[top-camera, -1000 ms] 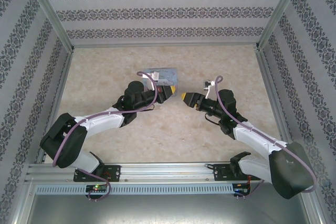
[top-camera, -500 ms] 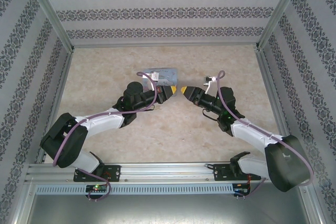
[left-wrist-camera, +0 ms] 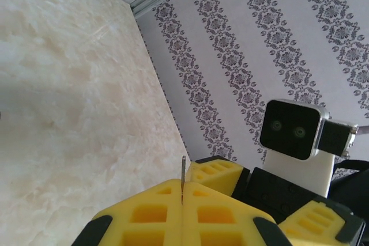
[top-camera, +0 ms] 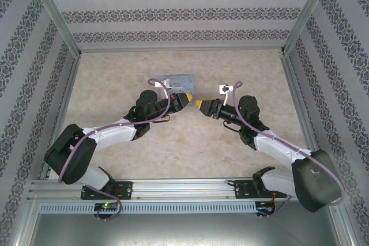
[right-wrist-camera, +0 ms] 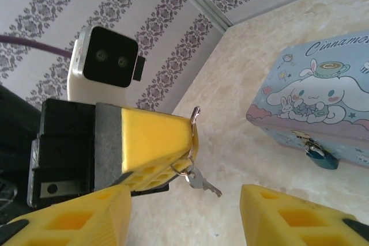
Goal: Unlock the padlock with the key
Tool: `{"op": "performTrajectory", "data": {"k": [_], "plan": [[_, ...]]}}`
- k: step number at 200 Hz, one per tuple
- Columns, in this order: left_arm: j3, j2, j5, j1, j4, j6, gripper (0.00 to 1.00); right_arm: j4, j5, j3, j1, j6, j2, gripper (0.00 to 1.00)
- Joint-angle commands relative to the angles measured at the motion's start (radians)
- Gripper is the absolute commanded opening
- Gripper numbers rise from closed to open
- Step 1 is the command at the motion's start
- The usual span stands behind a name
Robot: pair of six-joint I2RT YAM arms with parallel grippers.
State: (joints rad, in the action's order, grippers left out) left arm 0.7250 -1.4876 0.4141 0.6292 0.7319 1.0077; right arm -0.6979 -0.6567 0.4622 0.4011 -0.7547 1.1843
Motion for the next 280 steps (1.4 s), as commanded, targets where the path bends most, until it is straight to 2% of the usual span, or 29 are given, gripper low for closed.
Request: {"op": "performTrajectory", "data": {"k": [1,135,280], "plan": [[0.042,0.005,-0.009,0.014,-0.023,0.057,0.0,0.009,-0.042,0.021,-0.002,0.09,-0.011,0.52],[0.077,0.012,0.007,0.015,-0.091,0.085,0.0,0.024,-0.026,0.089,0.05,0.133,0.088,0.46],[0.091,0.011,0.028,0.015,-0.126,0.075,0.0,0.02,-0.02,0.137,0.052,0.133,0.153,0.37]]}}
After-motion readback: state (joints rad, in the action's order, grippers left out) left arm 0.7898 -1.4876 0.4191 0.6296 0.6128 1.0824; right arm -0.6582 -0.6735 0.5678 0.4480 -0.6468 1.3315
